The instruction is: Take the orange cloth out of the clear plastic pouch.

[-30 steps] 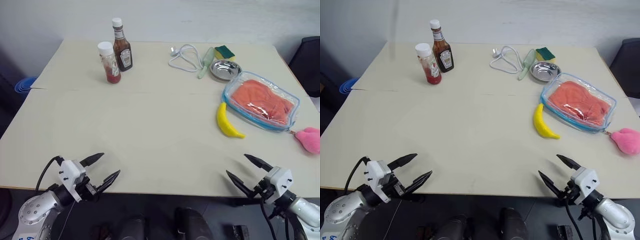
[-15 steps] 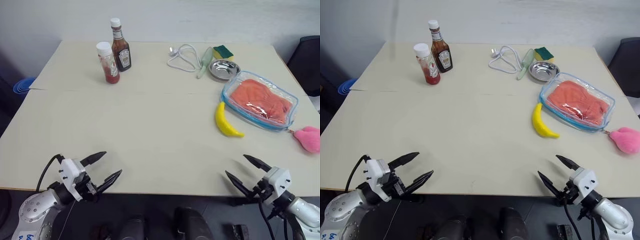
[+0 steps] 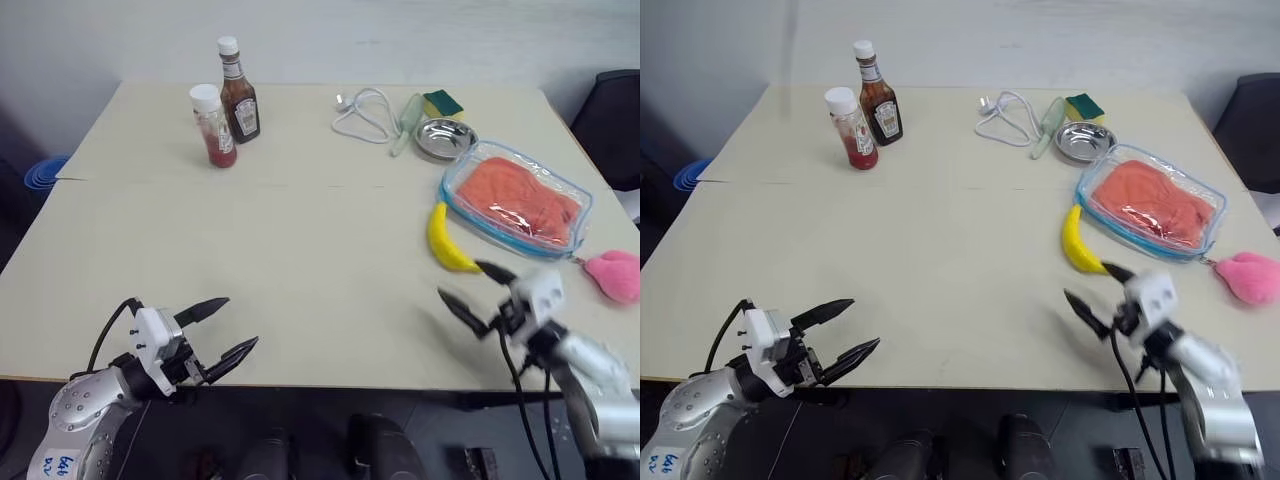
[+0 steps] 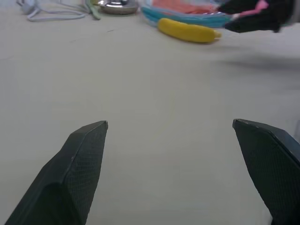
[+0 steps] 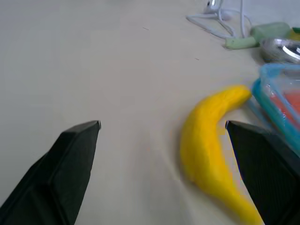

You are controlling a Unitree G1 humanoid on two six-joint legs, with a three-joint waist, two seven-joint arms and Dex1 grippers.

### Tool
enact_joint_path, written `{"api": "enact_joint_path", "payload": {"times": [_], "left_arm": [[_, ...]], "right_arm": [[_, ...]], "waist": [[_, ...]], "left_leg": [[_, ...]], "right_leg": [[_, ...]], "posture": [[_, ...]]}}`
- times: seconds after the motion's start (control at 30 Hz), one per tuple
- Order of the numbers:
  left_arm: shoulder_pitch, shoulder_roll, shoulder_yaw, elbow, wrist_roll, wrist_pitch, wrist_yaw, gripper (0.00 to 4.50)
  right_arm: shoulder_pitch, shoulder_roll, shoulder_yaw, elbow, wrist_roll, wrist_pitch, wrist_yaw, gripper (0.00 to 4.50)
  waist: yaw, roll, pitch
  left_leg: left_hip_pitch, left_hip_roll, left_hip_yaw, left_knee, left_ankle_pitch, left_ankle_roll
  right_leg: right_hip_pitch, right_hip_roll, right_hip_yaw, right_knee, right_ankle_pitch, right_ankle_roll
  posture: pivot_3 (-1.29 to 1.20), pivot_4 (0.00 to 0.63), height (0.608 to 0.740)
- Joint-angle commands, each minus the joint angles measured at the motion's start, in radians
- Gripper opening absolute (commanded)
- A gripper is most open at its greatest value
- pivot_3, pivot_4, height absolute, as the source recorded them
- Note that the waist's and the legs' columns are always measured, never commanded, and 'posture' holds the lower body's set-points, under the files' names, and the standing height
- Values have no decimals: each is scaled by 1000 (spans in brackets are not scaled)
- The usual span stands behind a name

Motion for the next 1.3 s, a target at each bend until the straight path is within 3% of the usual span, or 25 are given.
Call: {"api": "enact_joint_path", "payload": {"times": [0.03,0.17,0.37,0.53,0.63,0.73,0.83,1.17,1.2,1.3], "left_arm": [[-19,2,-25,-83,-54,49,14,4493],[-57,-22,-38,-125,-108,105,58,4493],[-99,3,-96,-168,-89,123,32,4500],[-137,-21,-151,-131,-71,112,30,4500],[-165,-27,-187,-93,-47,99,8,4500],[-182,-26,-205,-77,-34,89,-3,4500],[-189,-18,-193,-70,-35,86,-6,4500],[-196,-18,-203,-58,-15,63,-26,4500],[-200,-20,-206,-54,-13,61,-27,4500],[-211,-25,-216,-44,-9,58,-32,4500]], "right_arm": [[-93,-29,77,93,-59,93,14,4500],[-258,-22,154,292,-153,180,-31,4500],[-368,-55,156,394,-155,322,8,2523],[-303,-158,91,333,-135,387,56,863],[-268,-160,38,293,-99,308,91,36],[-260,-131,-26,252,-27,260,128,36],[-225,-165,-25,195,-27,309,135,771],[-332,-145,69,300,-125,322,67,4266],[-344,-142,91,317,-134,325,80,4471],[-386,-123,133,383,-141,351,106,4471]], "waist": [[6,0,0],[3,0,0],[1,-5,-3],[20,-5,-3],[28,-5,-3],[27,-5,-2],[23,-4,-2],[3,-3,-2],[2,-3,-2],[3,-3,-2]], "left_leg": [[0,0,-1,0,0,0],[-3,-2,-2,1,1,1],[1,-3,-1,4,2,3],[0,-3,-4,3,2,3],[-2,-4,-4,2,1,4],[-3,-4,-3,3,1,4],[-4,-4,-3,3,2,4],[-4,-3,-2,3,4,1],[-4,-3,-3,3,4,1],[-5,-3,-3,3,4,1]], "right_leg": [[0,0,-1,0,0,-1],[0,0,-2,0,-1,-1],[5,-1,-2,-1,1,2],[5,-2,-2,-1,1,2],[5,-2,-2,-3,1,2],[4,-2,-2,-4,1,3],[2,-1,-2,-3,2,3],[1,0,-2,-2,2,3],[1,0,-2,-2,2,3],[1,0,-2,-2,2,3]], "posture": [[0,150,740],[0,150,740],[0,150,740],[0,150,740],[0,150,740],[0,150,740],[0,150,740],[0,150,740],[0,150,740],[0,150,740]]}}
